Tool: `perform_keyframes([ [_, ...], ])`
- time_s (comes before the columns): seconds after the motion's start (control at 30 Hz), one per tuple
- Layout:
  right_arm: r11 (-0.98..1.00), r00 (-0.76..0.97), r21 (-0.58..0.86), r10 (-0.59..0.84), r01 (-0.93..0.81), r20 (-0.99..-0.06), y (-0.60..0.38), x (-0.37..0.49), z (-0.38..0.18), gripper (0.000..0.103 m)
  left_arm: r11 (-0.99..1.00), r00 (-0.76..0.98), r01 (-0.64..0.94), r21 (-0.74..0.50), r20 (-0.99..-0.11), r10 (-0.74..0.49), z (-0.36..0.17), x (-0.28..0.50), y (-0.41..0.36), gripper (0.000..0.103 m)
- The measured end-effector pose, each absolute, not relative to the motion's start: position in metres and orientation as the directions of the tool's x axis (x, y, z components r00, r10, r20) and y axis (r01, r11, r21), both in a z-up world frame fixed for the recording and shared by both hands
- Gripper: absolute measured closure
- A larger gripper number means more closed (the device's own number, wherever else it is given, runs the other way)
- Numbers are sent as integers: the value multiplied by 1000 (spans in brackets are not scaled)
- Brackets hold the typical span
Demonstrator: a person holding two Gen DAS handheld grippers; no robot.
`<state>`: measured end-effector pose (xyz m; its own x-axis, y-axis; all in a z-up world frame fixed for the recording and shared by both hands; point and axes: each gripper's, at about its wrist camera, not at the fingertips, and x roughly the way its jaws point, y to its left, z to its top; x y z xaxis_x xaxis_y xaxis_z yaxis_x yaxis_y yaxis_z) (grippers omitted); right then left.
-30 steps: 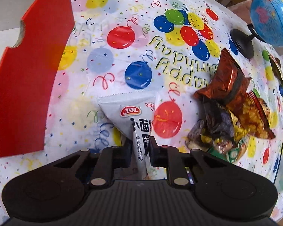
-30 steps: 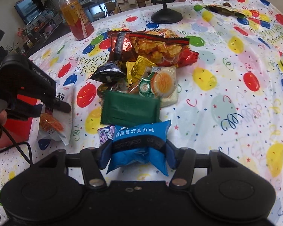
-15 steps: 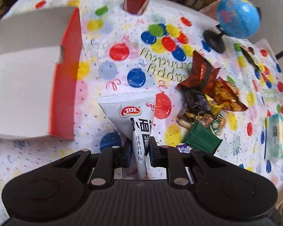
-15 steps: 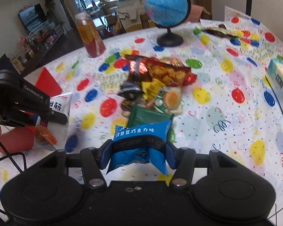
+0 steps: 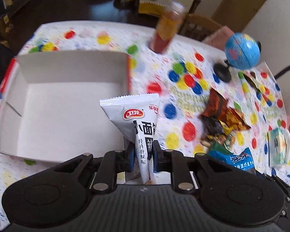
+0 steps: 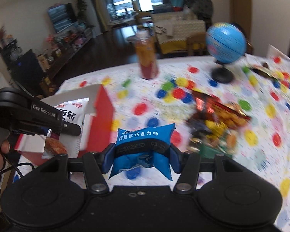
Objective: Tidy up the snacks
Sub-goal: 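Carry both packets into the red-sided box and open both tools to release them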
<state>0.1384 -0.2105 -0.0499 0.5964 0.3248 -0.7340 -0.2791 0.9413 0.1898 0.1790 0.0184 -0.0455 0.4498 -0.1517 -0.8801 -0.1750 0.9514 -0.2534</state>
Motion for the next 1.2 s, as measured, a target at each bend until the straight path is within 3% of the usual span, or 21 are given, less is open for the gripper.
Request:
perform_keyframes([
  [0.63, 839, 468, 100, 392, -535, -792, -26, 190, -80, 48, 942, 424, -307, -132, -905, 11, -68, 200, 168, 85],
  [1.2, 812, 304, 96, 321, -576, -897, 17, 212, -140, 44, 954, 249, -292, -68, -968, 7, -140, 230, 182, 85],
])
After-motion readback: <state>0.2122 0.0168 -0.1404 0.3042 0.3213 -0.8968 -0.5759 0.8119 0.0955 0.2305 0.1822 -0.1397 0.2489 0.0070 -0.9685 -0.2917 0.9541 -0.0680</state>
